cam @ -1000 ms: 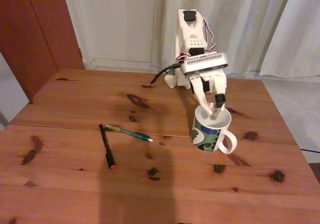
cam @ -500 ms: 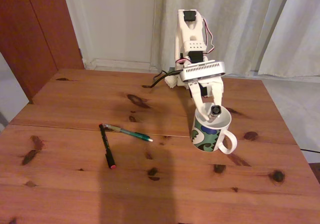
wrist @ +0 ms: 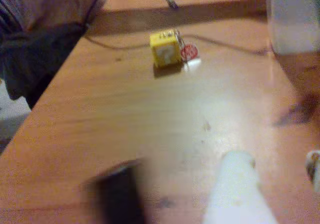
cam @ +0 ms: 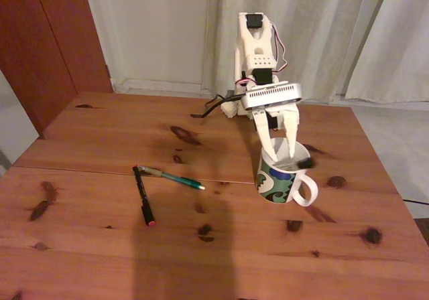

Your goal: Clean up the desk and place the pens and markers into the cup

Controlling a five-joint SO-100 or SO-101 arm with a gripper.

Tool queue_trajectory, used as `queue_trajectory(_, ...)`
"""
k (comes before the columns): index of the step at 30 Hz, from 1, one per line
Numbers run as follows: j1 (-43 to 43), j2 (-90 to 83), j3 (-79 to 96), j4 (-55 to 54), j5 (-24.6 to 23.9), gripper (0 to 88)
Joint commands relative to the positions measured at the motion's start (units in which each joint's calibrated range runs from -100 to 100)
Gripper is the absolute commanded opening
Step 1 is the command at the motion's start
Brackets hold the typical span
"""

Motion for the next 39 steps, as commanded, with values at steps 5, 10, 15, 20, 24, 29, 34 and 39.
queue_trajectory(5, -0.3, -4.8, 0.6, -1.1, 0.4, 10.9)
queue_trajectory(10, -0.2, -5.7, -0.7, -0.9, 0.3, 10.8)
queue_trajectory(15, 0.3, -5.3, -5.7, 9.2, 0.0, 4.0)
queue_trajectory(20, 2.3, -5.6, -10.8, 18.3, 0.4, 0.5)
queue_trajectory(24, 3.1, -5.6, -10.7, 18.7, 0.4, 0.5)
queue_trajectory(29, 4.8, -5.6, -10.7, 19.0, 2.9, 0.5)
queue_trajectory(34, 6.4, -5.6, -9.7, 19.0, 5.0, 0.4)
queue_trajectory(39, 7.9, -5.7, -9.1, 19.0, 5.0, 0.3)
